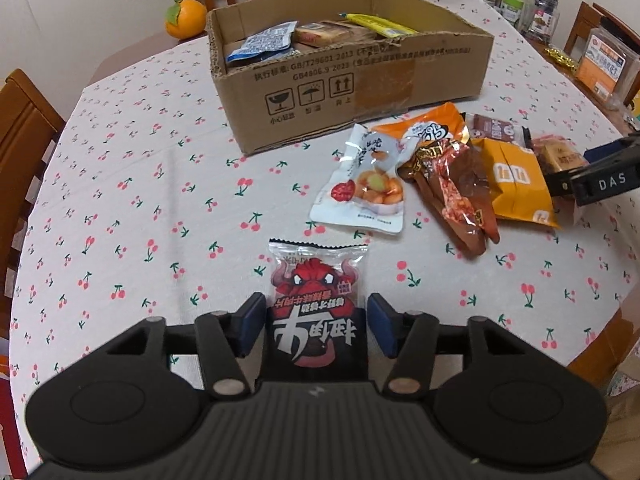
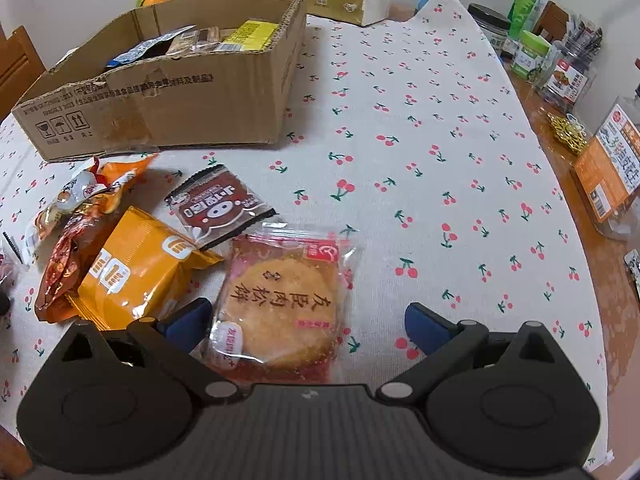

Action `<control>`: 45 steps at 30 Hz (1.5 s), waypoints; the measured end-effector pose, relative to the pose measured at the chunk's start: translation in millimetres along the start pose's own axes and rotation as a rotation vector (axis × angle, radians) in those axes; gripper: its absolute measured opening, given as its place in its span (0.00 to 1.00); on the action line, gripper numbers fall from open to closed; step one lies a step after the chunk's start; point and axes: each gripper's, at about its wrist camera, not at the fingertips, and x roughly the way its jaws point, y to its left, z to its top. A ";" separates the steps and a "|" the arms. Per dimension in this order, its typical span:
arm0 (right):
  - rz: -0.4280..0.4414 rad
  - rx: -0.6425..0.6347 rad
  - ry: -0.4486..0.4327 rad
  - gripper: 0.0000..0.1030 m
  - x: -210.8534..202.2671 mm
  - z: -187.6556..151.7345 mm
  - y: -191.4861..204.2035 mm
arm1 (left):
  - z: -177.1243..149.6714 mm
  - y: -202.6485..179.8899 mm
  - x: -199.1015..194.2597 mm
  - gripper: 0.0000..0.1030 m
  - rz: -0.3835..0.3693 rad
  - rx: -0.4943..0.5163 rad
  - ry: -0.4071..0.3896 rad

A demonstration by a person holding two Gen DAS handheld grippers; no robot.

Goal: Organize snacks
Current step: 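Grasp the red-and-white packet with the left gripper while the right grasps the round biscuit packet, then carry both packets over the box and open both grippers to drop them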

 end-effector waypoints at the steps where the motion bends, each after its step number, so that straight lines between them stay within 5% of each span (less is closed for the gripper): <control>1: 0.002 -0.005 0.000 1.00 -0.1 0.3 1.6 | -0.3 -0.4 -0.1 0.61 0.004 -0.002 0.002; 6: 0.015 -0.051 -0.010 0.97 -2.3 0.8 9.4 | -3.4 -2.0 -1.2 0.62 -0.002 -0.009 0.006; 14: 0.025 -0.038 -0.022 0.77 -7.1 3.2 7.4 | 0.8 -0.4 2.8 0.57 -0.038 -0.017 0.022; 22: 0.024 -0.021 -0.024 0.60 -9.6 6.4 6.7 | 1.5 -0.7 2.6 0.44 -0.072 -0.007 0.023; 45: 0.035 -0.134 -0.075 0.59 -75.5 35.8 1.5 | 31.9 12.7 -55.7 0.43 -0.114 0.039 0.021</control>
